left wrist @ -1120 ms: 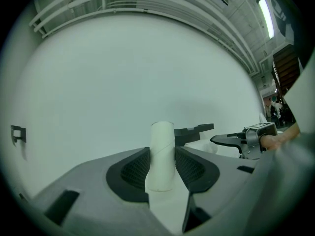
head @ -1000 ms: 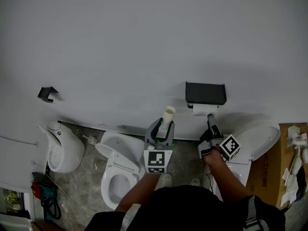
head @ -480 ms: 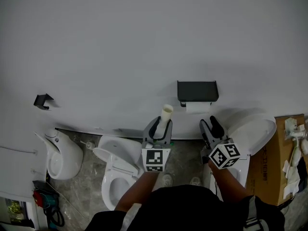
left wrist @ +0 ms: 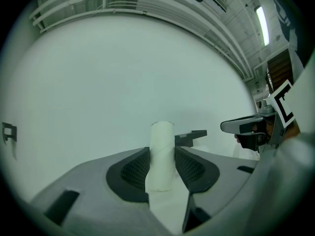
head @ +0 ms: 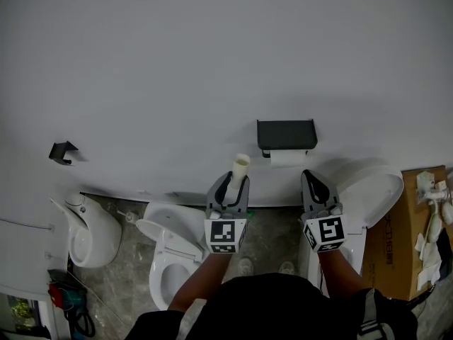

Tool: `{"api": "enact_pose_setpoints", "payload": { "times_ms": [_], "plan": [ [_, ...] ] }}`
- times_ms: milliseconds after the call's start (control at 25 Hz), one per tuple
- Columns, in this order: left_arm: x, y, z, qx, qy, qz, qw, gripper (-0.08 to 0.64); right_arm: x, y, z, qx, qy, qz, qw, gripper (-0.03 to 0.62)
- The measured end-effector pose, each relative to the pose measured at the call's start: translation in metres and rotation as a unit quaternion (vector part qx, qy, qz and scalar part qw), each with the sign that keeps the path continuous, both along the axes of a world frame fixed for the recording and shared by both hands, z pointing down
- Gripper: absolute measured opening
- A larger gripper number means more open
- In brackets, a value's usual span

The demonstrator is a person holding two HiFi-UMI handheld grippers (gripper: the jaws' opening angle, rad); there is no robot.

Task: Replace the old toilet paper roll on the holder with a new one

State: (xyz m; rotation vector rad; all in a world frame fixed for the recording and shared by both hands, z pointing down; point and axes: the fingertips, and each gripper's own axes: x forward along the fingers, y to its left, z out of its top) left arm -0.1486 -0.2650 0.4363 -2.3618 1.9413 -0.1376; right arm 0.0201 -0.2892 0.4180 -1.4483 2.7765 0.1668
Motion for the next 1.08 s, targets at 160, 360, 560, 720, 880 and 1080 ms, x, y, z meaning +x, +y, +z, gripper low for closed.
{"api": "enact_pose_setpoints", "payload": {
  "times_ms": [160,360,560,720,880,1080],
  "plan": [
    [0.0,0.004,-0.005,0.004,0.012,-0.001,0.9999,0.155,0.003,0.002,-0.003,0.005,0.018,0.007,1.0,0.002],
    [0.001,0.007,-0.006,0.007,0.022,-0.002,0.9997,0.155,0.004,0.004,-0.002,0.011,0.046,0.014,0.999,0.002],
    [0.002,0.011,-0.01,0.014,0.028,0.002,0.9995,0.155,0.007,0.005,-0.004,0.017,0.051,0.023,0.998,0.002],
    [0.004,0.013,-0.014,0.022,0.029,0.005,0.9993,0.155,0.008,0.005,-0.006,0.025,0.054,0.027,0.998,0.002],
    [0.005,0.013,-0.015,0.022,0.029,0.004,0.9993,0.155,0.006,0.006,-0.008,0.033,0.063,0.029,0.997,0.002],
    [0.004,0.017,-0.015,0.023,0.029,0.003,0.9993,0.155,0.004,0.008,-0.009,0.035,0.06,0.027,0.997,0.002]
  ]
}}
